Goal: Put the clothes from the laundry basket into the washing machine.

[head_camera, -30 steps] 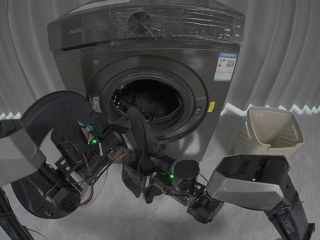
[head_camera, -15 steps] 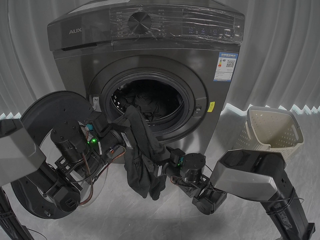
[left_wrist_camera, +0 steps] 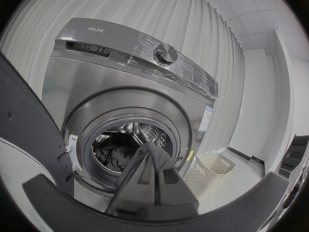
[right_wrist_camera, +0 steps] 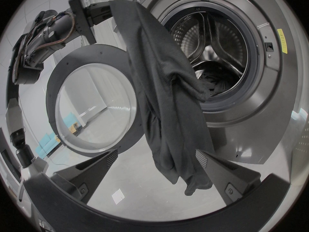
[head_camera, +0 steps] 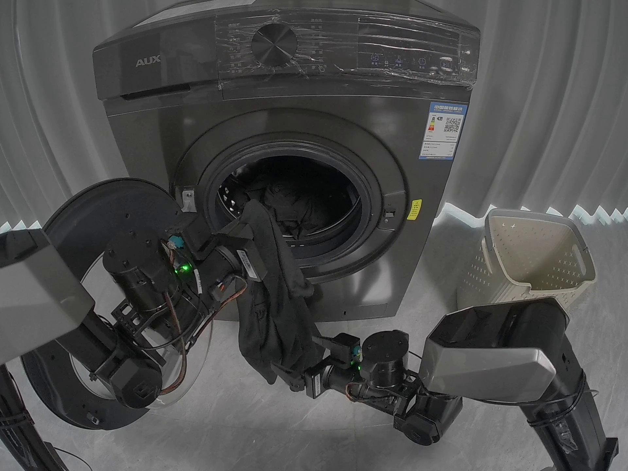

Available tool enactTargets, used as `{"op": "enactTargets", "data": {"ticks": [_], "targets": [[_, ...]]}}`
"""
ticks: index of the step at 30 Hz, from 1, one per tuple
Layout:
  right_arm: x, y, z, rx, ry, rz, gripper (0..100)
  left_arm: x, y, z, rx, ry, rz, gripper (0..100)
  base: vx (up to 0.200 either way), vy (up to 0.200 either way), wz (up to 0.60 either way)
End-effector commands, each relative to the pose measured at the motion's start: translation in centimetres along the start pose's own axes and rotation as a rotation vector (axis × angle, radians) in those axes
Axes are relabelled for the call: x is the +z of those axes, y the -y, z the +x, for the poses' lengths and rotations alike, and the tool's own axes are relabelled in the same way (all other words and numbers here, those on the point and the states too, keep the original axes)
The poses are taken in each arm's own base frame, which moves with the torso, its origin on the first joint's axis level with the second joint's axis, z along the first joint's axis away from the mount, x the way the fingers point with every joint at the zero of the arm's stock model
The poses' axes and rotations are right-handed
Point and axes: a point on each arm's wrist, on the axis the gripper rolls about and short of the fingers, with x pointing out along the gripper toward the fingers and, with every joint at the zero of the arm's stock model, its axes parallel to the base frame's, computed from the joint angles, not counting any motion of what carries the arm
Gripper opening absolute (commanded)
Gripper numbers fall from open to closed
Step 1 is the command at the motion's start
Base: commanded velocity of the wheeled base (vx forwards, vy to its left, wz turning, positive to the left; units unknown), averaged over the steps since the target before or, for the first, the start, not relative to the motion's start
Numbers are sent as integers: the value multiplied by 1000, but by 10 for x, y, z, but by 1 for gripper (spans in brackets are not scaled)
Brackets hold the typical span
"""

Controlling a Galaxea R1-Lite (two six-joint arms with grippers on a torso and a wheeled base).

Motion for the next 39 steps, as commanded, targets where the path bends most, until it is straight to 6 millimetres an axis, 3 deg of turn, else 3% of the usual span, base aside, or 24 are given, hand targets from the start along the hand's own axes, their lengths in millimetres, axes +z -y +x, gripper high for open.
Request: {"op": "enactTargets", "data": {"ticks": [1, 3, 8, 13, 17, 29, 33, 39], "targets": [[22, 9, 16, -9, 56, 4, 100, 4, 0, 17, 20, 36, -1, 0, 0, 0, 0], [27, 10, 19, -8, 57, 5, 100, 3, 1, 28, 37, 40, -2, 0, 0, 0, 0], [25, 8, 20, 16, 59, 27, 100, -8, 3, 35, 30, 23, -4, 0, 0, 0, 0], [21, 6, 29, 47, 65, 29, 100, -3, 3, 41, 28, 56, -20, 0, 0, 0, 0], [16, 12, 46, 35, 91, 37, 100, 1, 3, 41, 27, 71, -36, 0, 0, 0, 0], [7, 24, 66, -51, 66, 95, 100, 11, 6, 38, 17, 96, -64, 0, 0, 0, 0], [-1, 32, 83, -97, 86, 96, 100, 9, 7, 37, 15, 91, -69, 0, 0, 0, 0], [9, 48, 99, -182, 134, 98, 100, 8, 6, 34, 15, 92, -72, 0, 0, 0, 0]]}}
